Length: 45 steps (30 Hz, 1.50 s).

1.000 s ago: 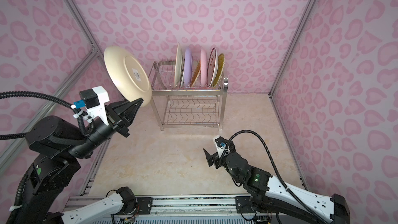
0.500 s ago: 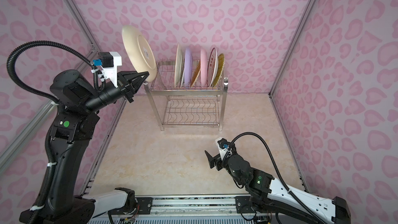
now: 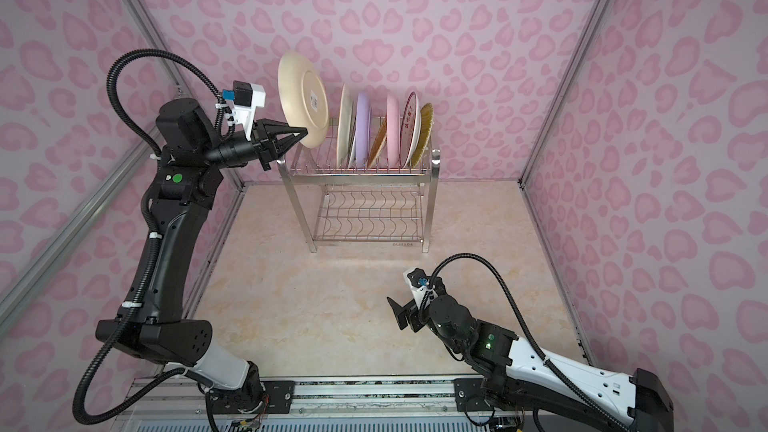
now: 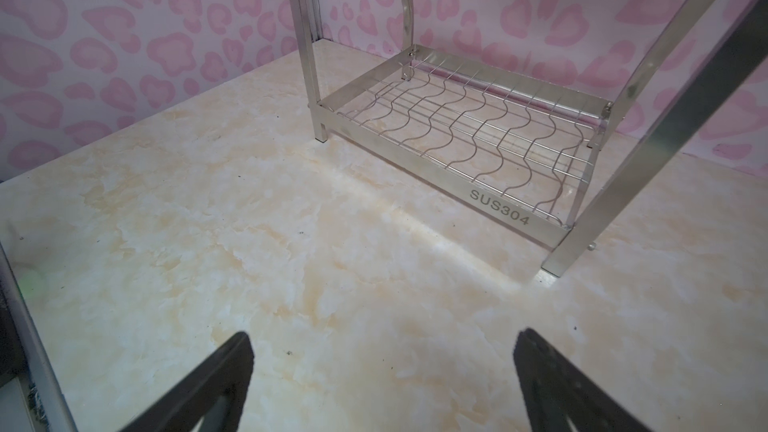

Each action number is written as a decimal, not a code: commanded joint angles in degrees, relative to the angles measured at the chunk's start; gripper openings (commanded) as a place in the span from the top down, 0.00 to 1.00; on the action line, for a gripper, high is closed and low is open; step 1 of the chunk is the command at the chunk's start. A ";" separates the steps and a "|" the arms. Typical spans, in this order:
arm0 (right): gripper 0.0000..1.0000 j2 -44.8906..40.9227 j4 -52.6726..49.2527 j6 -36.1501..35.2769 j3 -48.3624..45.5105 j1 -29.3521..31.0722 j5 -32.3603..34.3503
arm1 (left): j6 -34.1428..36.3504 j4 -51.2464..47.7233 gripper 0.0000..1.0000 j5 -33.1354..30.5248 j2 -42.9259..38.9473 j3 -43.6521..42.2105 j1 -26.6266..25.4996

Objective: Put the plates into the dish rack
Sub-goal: 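Lower the cream plate into the top-tier slot beside the star plate with the left gripper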

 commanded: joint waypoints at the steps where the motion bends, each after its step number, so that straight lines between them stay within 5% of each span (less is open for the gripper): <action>1: 0.02 1.51 1.72 0.51 0.56 -0.04 -1.31 | 2.58 -0.04 0.96 1.72 2.35 1.86 0.09; 23: 0.02 7.59 3.80 1.14 2.17 -0.57 -3.56 | 11.46 -9.84 0.96 -1.23 10.72 2.95 -0.55; 45: 0.02 8.43 4.34 1.94 2.26 -0.57 -4.28 | 18.95 -18.67 0.96 -11.83 11.92 6.48 -3.51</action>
